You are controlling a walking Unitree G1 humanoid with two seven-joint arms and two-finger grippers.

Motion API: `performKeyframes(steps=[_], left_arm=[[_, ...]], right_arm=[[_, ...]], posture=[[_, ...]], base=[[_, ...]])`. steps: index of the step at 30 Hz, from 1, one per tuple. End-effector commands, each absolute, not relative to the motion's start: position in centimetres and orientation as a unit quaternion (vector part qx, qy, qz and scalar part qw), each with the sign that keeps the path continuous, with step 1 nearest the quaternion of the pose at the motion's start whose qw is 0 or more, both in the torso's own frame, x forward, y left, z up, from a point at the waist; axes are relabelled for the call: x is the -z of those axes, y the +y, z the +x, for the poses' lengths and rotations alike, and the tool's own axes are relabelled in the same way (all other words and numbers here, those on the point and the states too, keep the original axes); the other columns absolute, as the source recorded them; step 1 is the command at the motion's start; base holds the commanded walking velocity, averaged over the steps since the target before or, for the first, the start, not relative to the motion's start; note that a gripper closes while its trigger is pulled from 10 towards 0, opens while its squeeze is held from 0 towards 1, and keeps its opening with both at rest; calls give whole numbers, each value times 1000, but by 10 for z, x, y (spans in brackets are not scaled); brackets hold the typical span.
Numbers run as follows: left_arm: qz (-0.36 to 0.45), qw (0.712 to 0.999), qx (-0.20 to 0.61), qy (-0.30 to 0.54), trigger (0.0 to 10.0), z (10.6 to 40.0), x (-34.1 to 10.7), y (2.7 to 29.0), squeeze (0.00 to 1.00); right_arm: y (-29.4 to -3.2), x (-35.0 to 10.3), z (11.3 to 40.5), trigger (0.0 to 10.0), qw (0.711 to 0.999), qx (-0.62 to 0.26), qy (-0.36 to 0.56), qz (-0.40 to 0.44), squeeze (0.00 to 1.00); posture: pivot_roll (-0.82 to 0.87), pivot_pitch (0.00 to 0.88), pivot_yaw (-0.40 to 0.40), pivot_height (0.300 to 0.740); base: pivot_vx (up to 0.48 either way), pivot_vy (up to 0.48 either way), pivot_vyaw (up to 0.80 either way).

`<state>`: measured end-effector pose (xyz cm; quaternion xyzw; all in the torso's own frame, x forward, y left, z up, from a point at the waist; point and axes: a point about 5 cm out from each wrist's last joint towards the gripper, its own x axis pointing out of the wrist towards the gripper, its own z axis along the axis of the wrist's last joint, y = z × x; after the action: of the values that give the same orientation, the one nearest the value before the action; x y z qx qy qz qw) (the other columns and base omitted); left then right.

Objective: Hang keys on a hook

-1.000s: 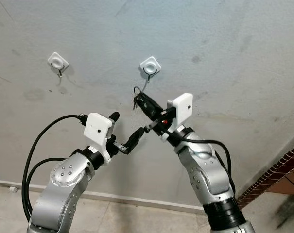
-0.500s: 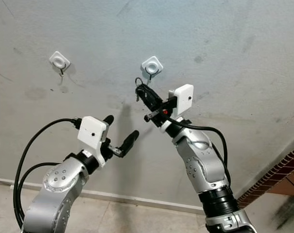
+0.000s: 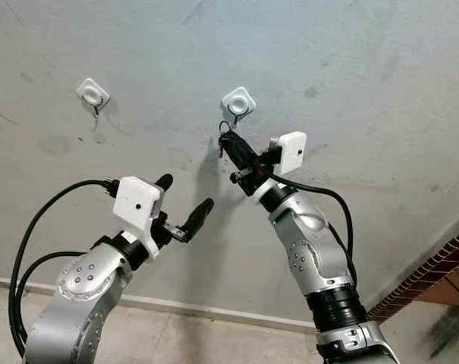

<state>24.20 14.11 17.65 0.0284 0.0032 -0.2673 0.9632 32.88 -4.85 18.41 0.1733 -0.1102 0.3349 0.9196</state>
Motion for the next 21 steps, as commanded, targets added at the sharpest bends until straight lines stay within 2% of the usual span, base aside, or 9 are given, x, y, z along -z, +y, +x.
performKeyframes(steps=[1, 10, 21], left_arm=[[30, 962, 270, 4, 10000, 240, -178, 141, 0], [29, 961, 275, 7, 10000, 239, -177, 140, 0], [27, 960, 277, 8, 10000, 240, -177, 139, 0]], right_arm=[[-46, -193, 331, 10000, 915, -337, -128, 182, 0], [-57, -194, 335, 10000, 916, -311, -135, 214, 0], [-57, -187, 337, 10000, 914, -302, -112, 246, 0]], posture=[[288, 0, -11, 740], [284, 0, -7, 740], [284, 0, -6, 740]], base=[[0, 0, 0], [0, 0, 0], [0, 0, 0]])
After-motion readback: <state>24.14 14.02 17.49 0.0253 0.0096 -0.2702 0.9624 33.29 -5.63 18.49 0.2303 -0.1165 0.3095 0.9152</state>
